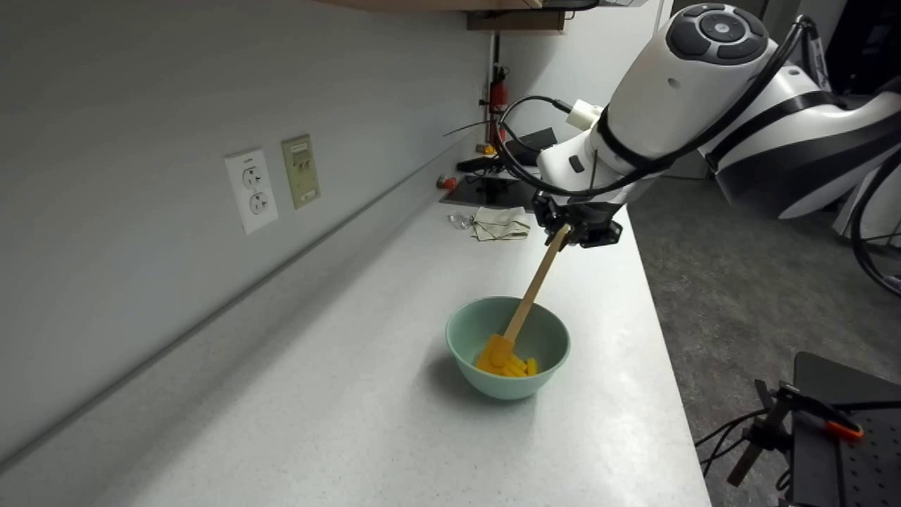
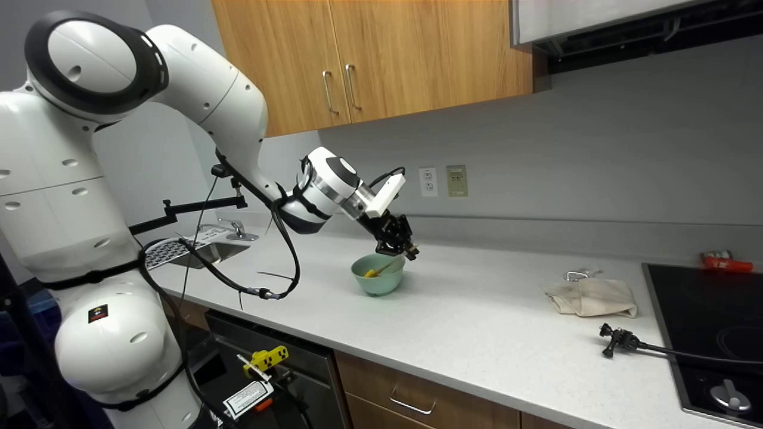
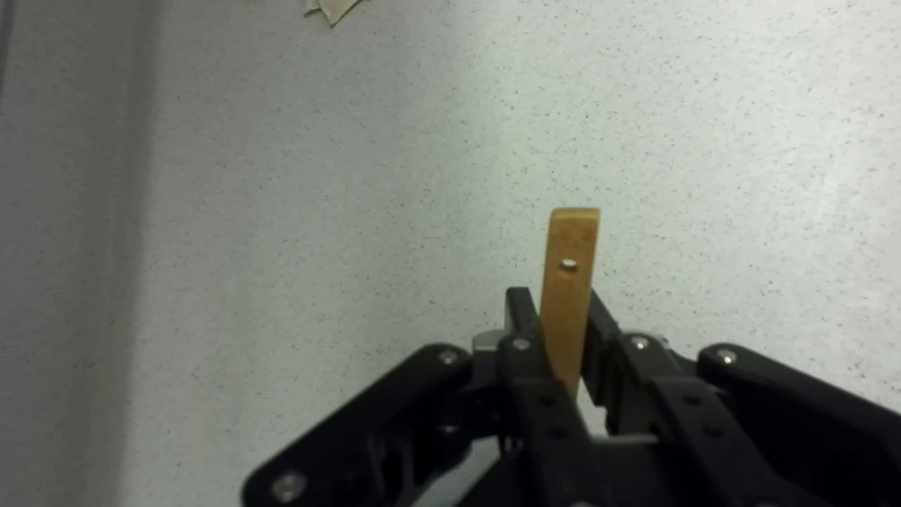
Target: Use the spatula to stir the contents in the bowl
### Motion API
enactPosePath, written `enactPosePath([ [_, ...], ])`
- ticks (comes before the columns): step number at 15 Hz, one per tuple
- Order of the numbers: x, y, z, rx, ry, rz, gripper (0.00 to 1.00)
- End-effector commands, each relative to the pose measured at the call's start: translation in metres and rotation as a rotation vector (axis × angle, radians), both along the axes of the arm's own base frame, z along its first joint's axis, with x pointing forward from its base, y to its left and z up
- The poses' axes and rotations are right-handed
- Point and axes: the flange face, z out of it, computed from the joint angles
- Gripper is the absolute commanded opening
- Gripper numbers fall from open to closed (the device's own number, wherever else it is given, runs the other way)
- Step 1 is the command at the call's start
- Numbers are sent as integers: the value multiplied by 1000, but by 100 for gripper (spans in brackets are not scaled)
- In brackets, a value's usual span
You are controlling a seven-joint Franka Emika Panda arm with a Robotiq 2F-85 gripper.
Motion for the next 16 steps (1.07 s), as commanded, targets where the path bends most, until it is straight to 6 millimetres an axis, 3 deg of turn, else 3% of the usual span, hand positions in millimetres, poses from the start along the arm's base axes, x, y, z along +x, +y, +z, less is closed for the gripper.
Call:
enactPosePath([
  [1, 12, -4, 20, -2, -22, 3, 4],
  [8, 26, -16, 37, -3, -70, -14, 4],
  [16, 13, -25, 17, -32, -15, -61, 4],
])
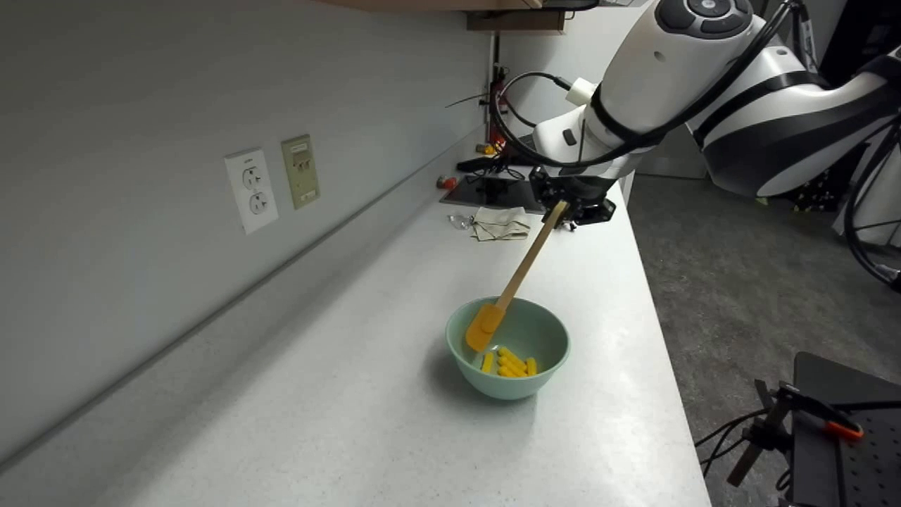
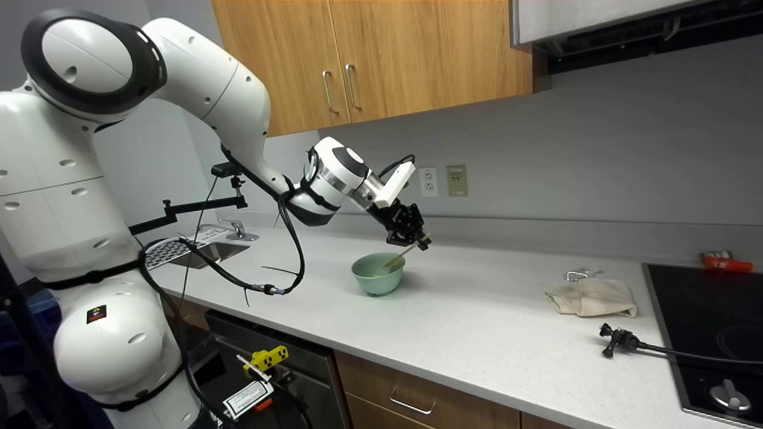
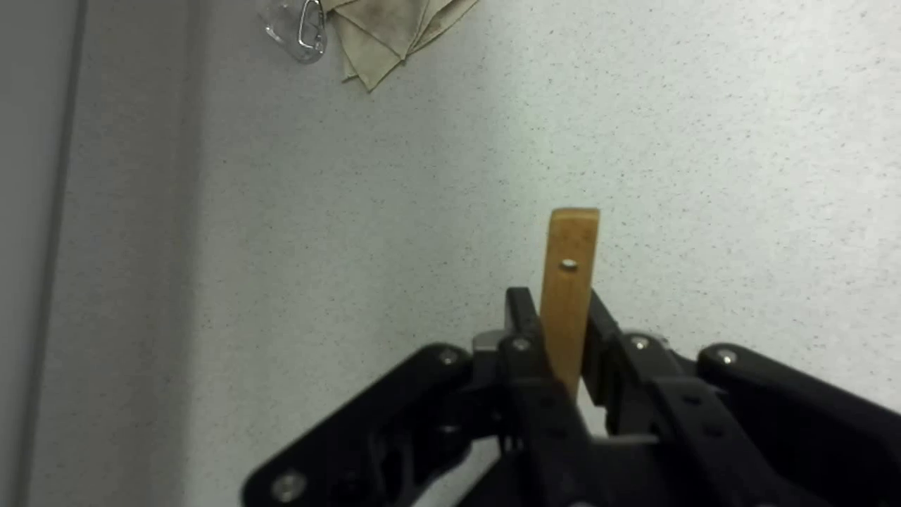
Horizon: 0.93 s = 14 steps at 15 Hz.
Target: Use the spatula to stir the contents in the bowl
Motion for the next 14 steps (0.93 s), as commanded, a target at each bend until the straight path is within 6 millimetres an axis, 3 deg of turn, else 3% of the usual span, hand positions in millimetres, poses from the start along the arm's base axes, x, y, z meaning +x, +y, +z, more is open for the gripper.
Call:
enactPosePath([
  [1, -8, -4, -7, -27, 35, -32, 4],
  [10, -13, 5, -24, 54, 99, -190, 4],
  [11, -13, 6, -24, 78, 104, -207, 43],
  [12, -12, 6, -23, 101, 104, -221, 44],
  [14, -11, 7, -22, 140, 103, -247, 58],
])
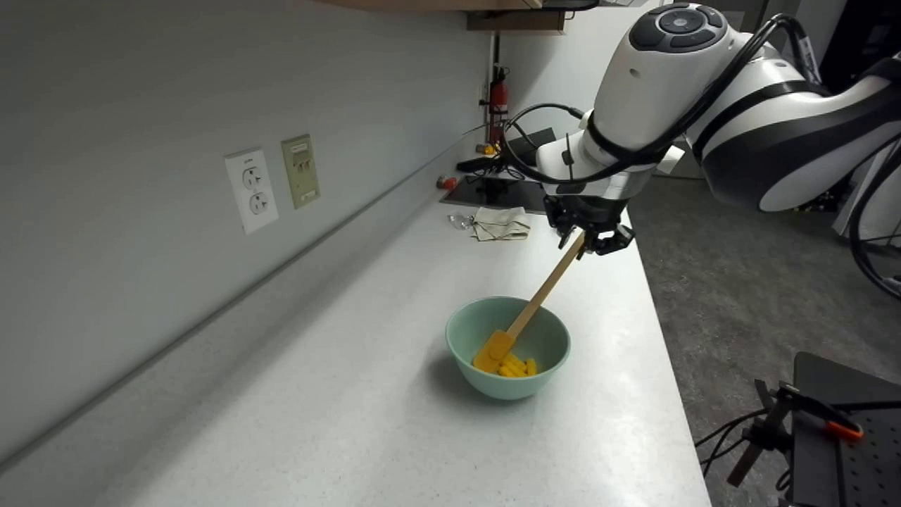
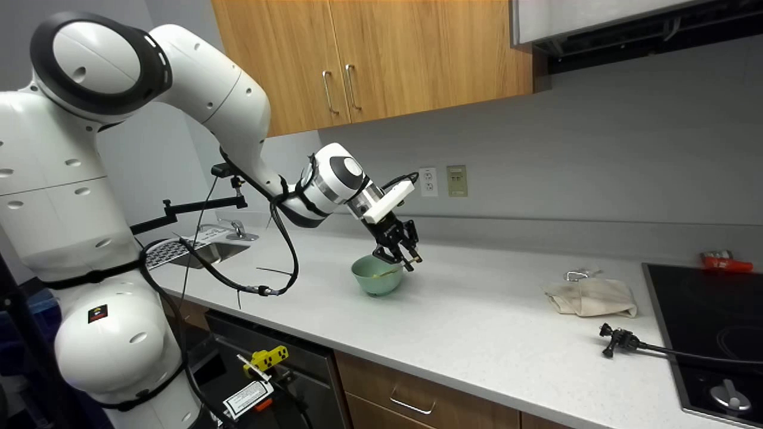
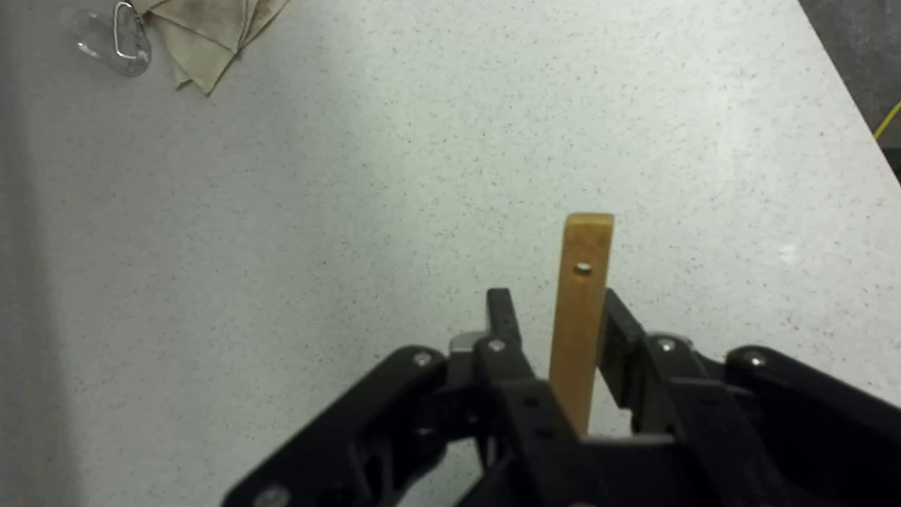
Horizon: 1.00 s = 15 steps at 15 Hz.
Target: Use the spatula to stir the contents in the bowl
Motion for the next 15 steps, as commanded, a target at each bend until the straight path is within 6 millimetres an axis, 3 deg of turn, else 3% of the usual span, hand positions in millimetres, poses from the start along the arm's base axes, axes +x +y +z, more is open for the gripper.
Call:
enactPosePath([
  [1, 4, 5, 5, 61, 0, -62, 65],
  [5, 10, 3, 12, 105, -9, -112, 95],
  [6, 11, 2, 15, 113, -10, -124, 99],
  [12, 18, -3, 37, 185, -14, -220, 100],
  [15, 24, -15, 55, 246, -12, -330, 100],
])
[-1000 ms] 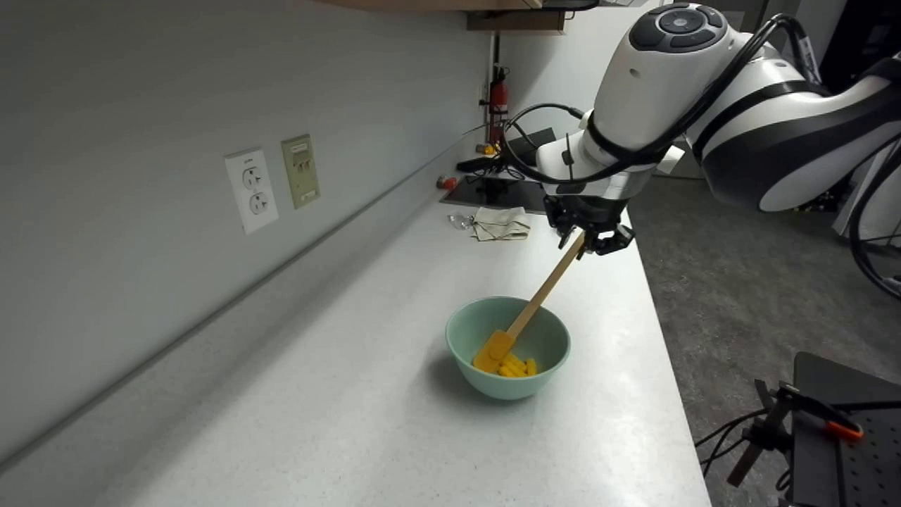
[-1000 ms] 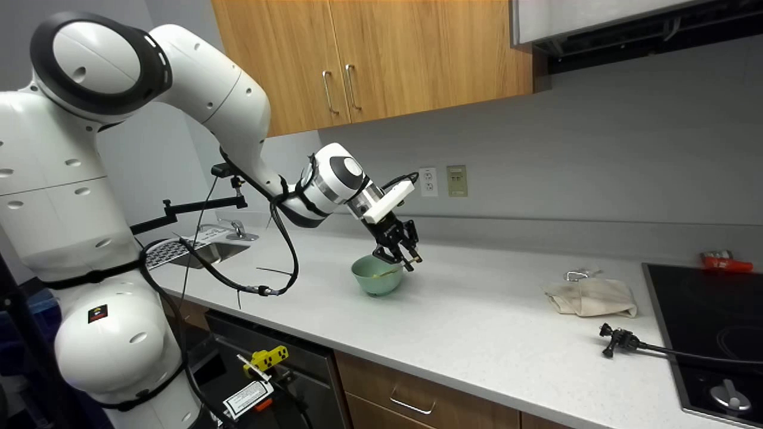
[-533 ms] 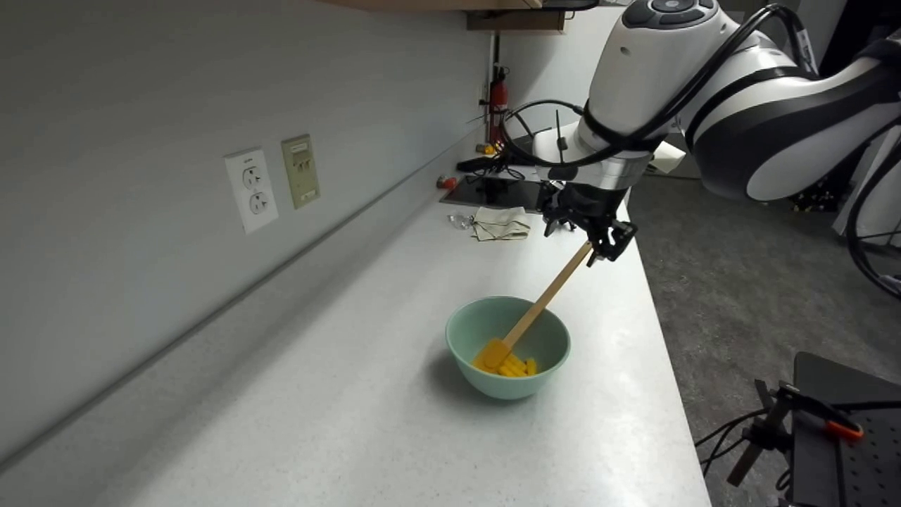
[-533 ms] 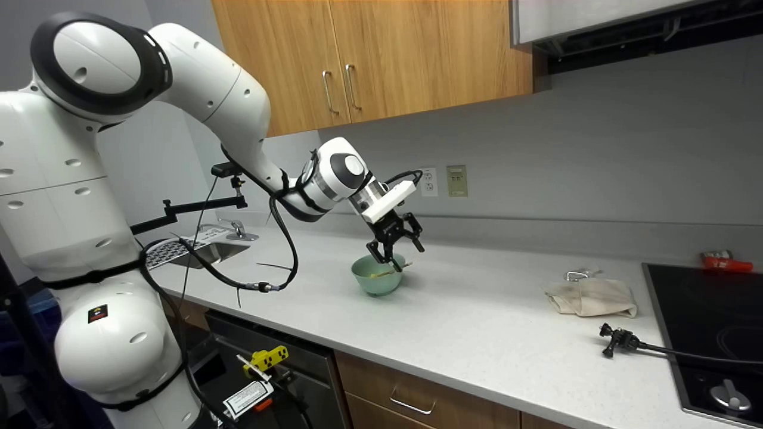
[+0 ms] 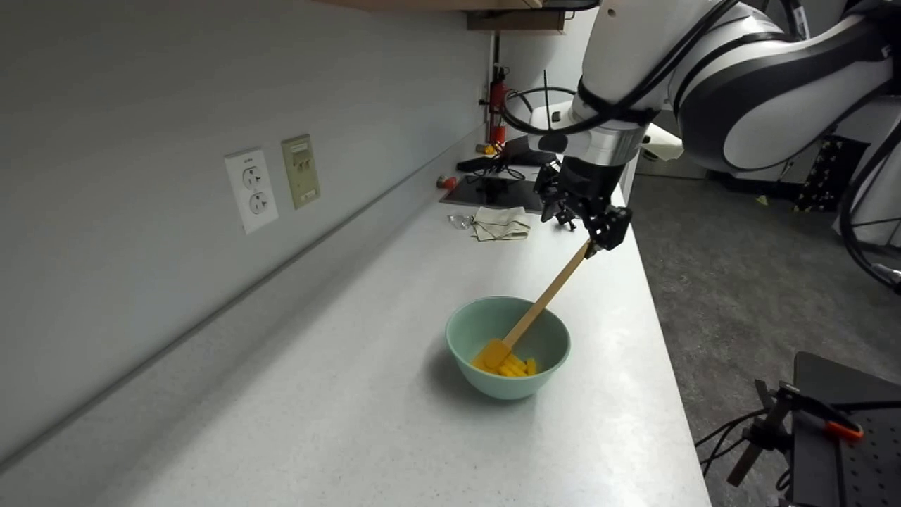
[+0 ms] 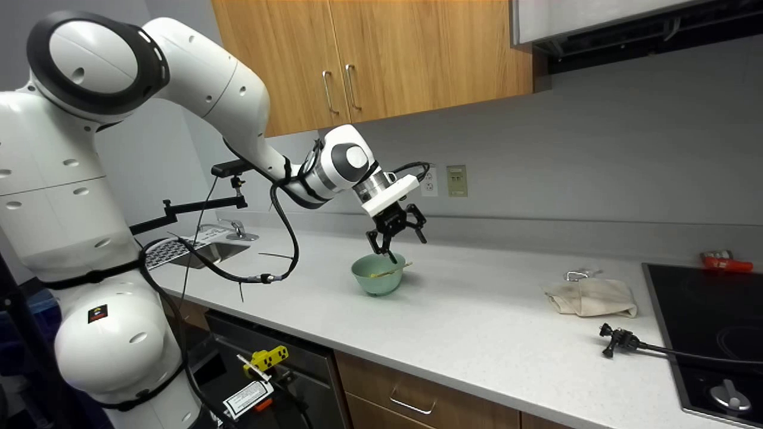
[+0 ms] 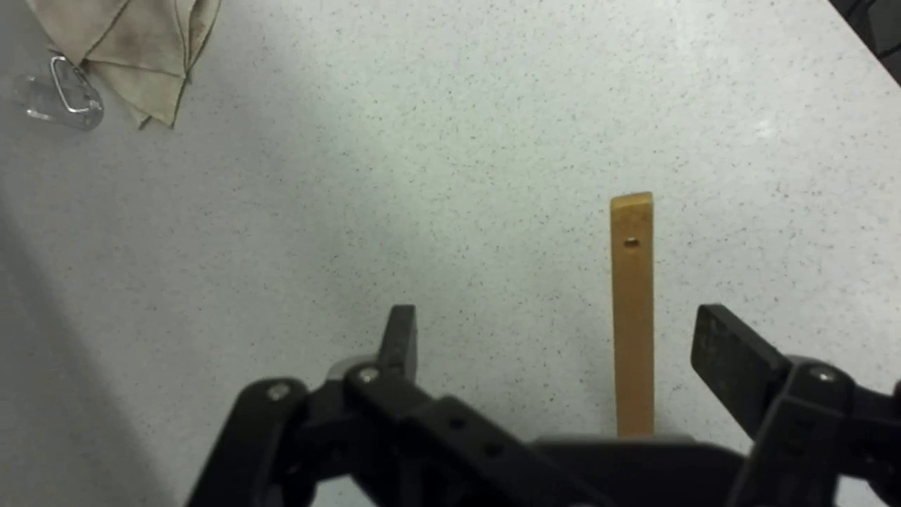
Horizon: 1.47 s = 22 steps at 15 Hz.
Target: Use the spatula to stir the contents in the bowl
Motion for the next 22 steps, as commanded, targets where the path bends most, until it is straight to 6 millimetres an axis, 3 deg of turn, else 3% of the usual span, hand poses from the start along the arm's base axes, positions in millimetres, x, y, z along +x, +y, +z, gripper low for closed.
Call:
enactPosePath([
  [1, 8, -15, 32, 74, -2, -132, 100],
  [6, 9, -38, 67, 146, 11, -307, 100],
  [14, -32, -57, 106, 252, 85, -575, 100],
  [22, -46, -84, 147, 491, 18, -826, 100],
])
